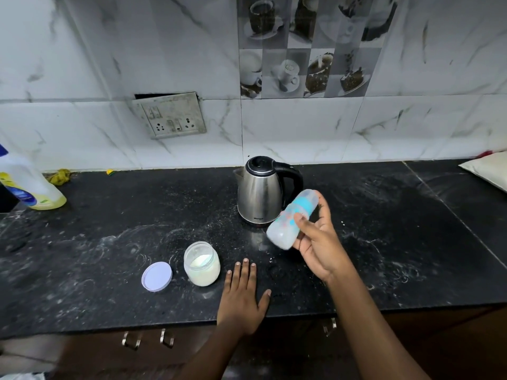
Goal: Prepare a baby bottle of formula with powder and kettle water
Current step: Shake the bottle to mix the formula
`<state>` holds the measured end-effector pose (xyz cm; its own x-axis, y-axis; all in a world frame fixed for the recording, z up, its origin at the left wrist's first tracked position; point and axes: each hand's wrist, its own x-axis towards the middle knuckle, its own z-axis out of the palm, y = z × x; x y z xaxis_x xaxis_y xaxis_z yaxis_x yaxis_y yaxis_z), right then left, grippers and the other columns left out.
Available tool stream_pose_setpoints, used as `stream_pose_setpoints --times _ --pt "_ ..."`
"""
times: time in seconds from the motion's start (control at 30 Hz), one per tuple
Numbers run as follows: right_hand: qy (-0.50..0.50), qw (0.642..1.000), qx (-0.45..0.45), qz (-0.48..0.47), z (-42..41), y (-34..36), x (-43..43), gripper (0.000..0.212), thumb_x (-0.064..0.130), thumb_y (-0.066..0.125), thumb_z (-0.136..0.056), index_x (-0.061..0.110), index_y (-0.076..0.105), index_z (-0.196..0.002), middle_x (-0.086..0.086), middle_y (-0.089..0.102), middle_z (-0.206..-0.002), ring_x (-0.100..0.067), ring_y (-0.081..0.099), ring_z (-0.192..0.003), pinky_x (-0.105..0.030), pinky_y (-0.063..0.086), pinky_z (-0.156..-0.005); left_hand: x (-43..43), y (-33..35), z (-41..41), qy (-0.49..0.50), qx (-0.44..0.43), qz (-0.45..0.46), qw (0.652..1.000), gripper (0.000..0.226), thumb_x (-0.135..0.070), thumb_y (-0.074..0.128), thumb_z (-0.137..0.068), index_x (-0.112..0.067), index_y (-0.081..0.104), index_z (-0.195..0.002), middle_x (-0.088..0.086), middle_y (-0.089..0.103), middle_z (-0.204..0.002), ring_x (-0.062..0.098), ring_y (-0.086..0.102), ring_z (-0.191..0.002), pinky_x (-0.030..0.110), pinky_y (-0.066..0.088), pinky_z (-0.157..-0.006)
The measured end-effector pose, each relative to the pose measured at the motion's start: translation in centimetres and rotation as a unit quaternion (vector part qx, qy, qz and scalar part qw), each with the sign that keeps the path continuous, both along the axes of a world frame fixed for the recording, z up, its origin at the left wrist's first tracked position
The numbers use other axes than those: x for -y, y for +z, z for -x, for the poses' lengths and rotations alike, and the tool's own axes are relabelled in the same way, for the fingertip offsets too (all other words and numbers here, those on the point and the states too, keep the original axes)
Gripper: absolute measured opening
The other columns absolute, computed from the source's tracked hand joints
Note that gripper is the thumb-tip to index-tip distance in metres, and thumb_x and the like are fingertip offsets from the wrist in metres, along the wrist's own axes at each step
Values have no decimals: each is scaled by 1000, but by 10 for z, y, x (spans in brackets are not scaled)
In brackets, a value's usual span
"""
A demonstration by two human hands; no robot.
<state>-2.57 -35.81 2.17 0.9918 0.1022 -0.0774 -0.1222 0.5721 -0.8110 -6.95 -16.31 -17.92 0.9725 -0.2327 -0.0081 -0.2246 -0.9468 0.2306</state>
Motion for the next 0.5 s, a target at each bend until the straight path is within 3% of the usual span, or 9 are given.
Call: stream_pose_setpoints --times 0.1,0.2,0.3,0.43,0.5 --pt "73 996 29 50 2 1 0 86 6 80 -83 47 44 -150 -22 66 -133 -32 66 -120 -56 57 -97 0 1 1 1 9 4 1000 87 -69 20 -105 -12 13 -169 9 1 -176 29 -3 -164 42 -12 -128" --pt "23 1000 18 -7 0 4 2 81 7 78 -84 46 47 -148 -17 67 -132 -34 65 -124 -57 58 -96 0 -1 0 0 7 3 1000 87 -70 17 -104 -13 9 -170 8 -3 -177 27 -7 -164 42 -13 -128" --pt "80 994 47 51 3 10 2 83 4 76 -86 48 45 -149 -18 69 -129 -33 65 -122 -57 55 -102 0 -1 0 1 5 -1 1000 88 -70 16 -103 -14 7 -170 8 -4 -177 27 -8 -165 41 -15 -129" --pt "7 1000 24 -8 4 12 3 78 2 69 -90 44 44 -150 -23 61 -140 -36 62 -126 -56 58 -96 0 0 0 2 9 5 1000 87 -70 19 -104 -13 11 -170 8 0 -177 28 -4 -165 42 -11 -129" --pt "13 999 31 11 4 12 1 79 2 70 -89 47 45 -149 -22 62 -139 -35 63 -125 -54 59 -94 0 -1 0 2 11 6 1000 87 -69 19 -104 -12 12 -169 9 0 -177 28 -3 -165 43 -10 -129"
